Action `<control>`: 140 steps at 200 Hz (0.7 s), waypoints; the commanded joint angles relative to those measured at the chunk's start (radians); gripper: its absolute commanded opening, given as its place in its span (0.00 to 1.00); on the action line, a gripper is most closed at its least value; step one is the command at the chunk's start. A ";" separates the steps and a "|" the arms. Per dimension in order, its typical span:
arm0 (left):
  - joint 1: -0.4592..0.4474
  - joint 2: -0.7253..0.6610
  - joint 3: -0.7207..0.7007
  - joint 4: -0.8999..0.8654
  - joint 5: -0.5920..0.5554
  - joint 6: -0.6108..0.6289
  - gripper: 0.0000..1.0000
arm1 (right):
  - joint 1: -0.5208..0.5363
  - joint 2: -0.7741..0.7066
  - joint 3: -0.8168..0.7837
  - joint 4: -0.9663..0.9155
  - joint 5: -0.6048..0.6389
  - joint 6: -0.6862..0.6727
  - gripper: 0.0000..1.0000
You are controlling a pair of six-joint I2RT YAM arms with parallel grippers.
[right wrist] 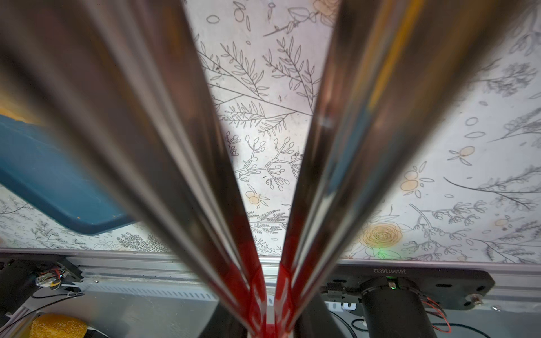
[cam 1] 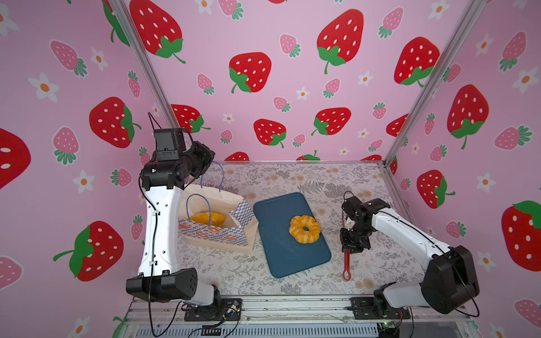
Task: Pack bread into a paper bag
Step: Pick up the clamp from the center of the board, then place the clamp at the center of the board.
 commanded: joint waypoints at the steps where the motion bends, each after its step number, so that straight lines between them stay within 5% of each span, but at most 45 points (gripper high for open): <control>1: -0.012 -0.011 0.020 0.000 -0.021 0.000 0.23 | 0.005 -0.036 -0.012 -0.022 -0.046 -0.022 0.00; 140: -0.013 -0.043 -0.006 0.031 -0.013 -0.003 0.24 | 0.091 -0.023 0.077 -0.144 -0.325 -0.062 0.00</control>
